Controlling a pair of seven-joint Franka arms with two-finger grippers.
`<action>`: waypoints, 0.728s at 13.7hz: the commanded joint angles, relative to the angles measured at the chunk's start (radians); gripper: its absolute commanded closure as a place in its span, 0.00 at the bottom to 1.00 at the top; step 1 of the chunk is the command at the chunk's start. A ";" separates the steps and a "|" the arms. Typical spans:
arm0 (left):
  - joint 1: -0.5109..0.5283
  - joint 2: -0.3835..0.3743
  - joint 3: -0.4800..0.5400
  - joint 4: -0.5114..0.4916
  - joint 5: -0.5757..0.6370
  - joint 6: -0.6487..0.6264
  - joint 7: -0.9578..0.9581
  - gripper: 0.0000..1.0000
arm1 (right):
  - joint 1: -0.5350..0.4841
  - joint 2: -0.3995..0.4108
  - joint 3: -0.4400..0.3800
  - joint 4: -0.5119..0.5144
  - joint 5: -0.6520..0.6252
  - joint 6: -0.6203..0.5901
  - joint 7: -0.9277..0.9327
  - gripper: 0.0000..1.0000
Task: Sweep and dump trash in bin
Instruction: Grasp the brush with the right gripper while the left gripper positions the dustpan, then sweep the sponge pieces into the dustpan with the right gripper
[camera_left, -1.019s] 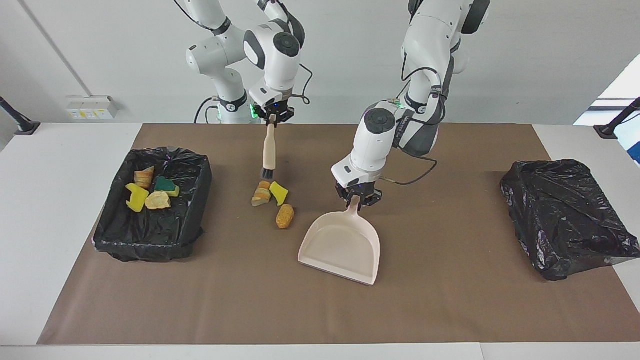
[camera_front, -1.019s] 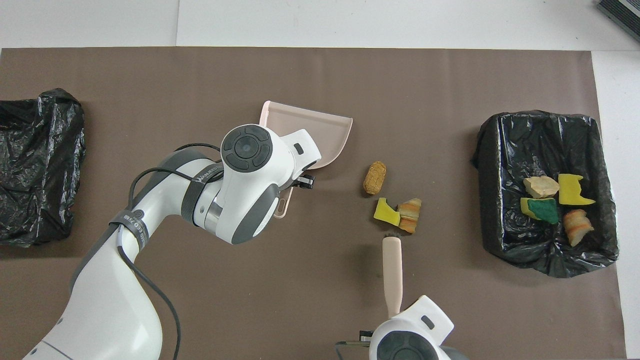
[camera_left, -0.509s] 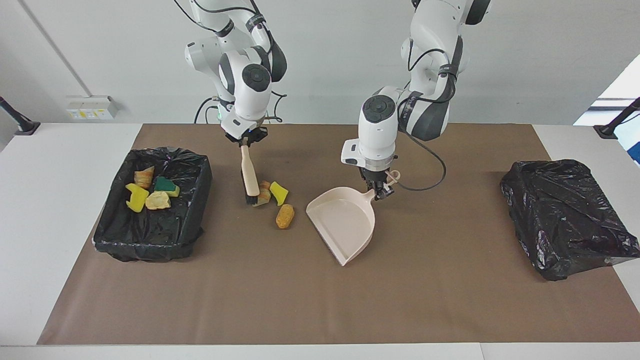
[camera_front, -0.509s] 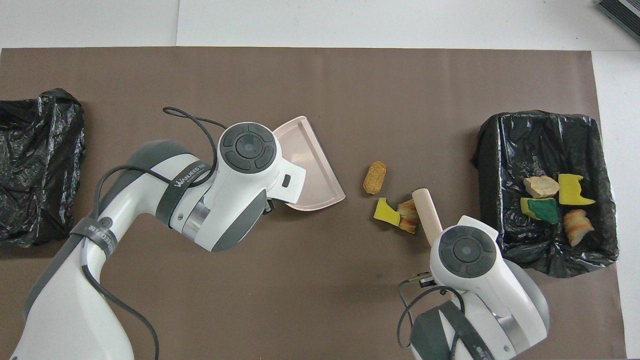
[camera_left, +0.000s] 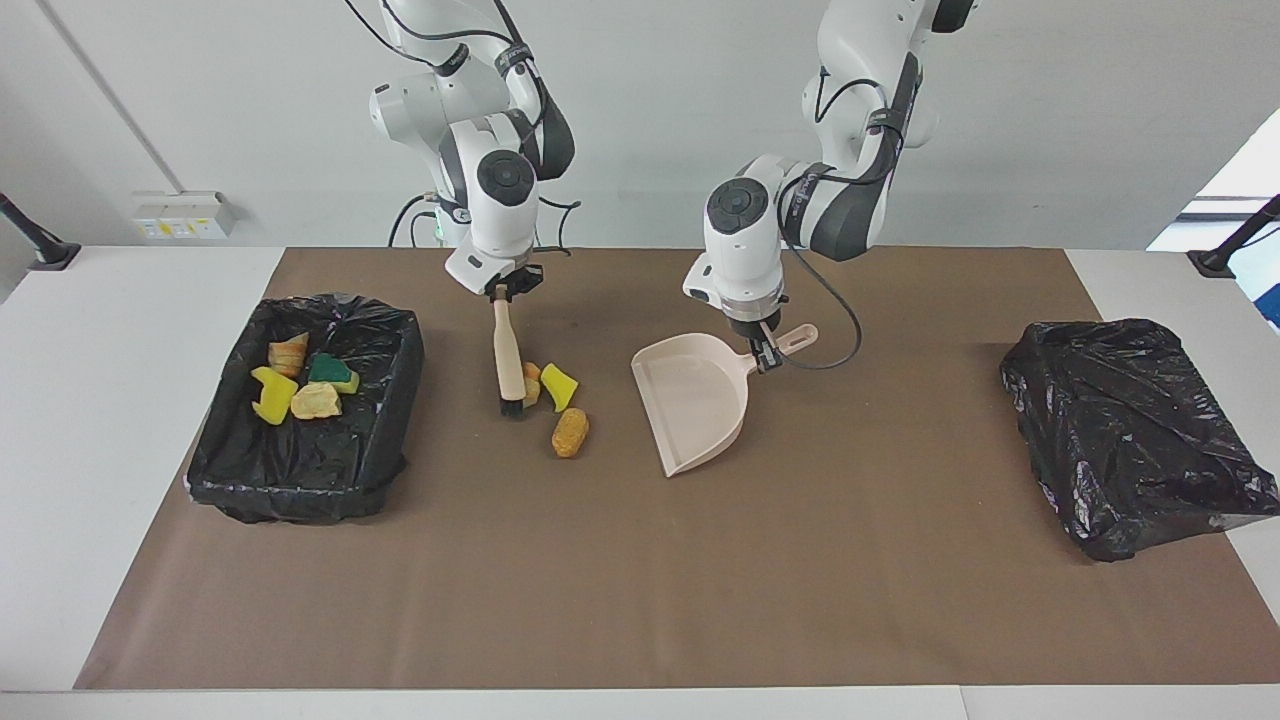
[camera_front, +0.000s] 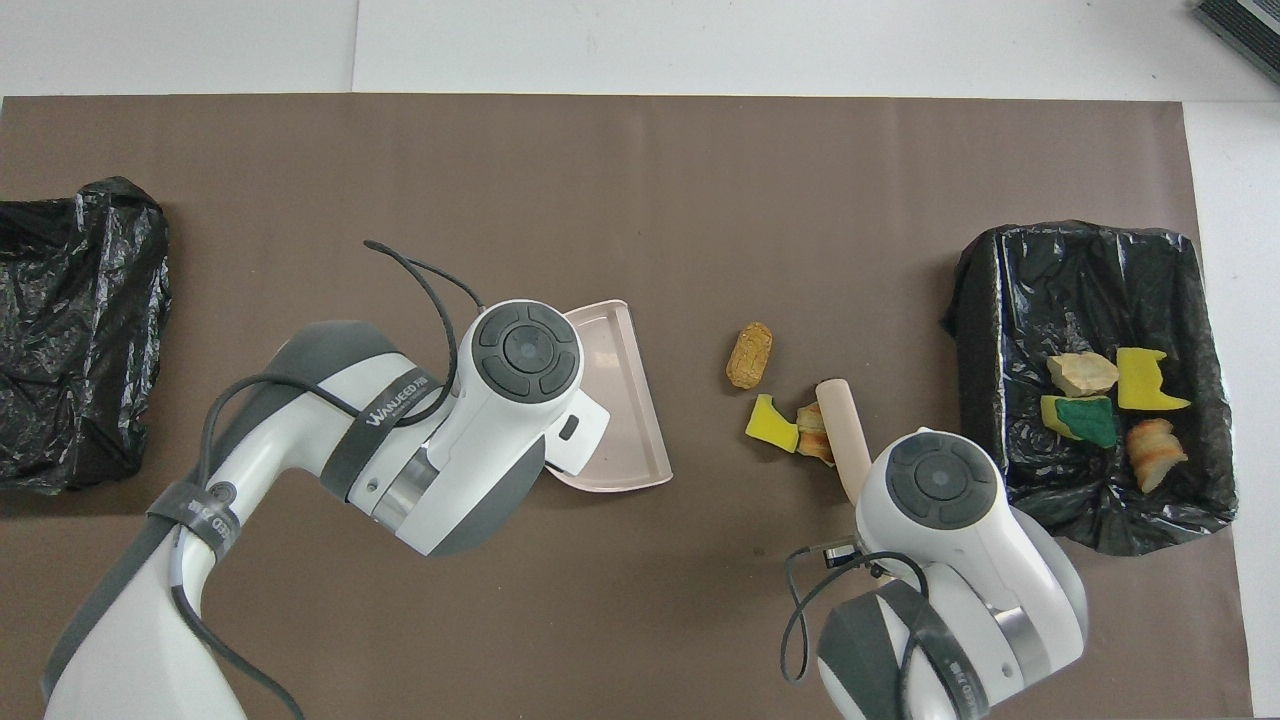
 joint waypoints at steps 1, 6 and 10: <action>-0.051 -0.074 0.013 -0.099 0.026 0.036 0.004 1.00 | -0.008 0.018 0.007 -0.005 0.144 0.037 -0.026 1.00; -0.045 -0.073 0.012 -0.111 0.025 0.090 0.004 1.00 | 0.105 0.075 0.017 0.019 0.344 0.100 -0.038 1.00; -0.039 -0.074 0.013 -0.129 0.025 0.133 -0.007 1.00 | 0.233 0.069 0.017 0.069 0.593 0.110 -0.037 1.00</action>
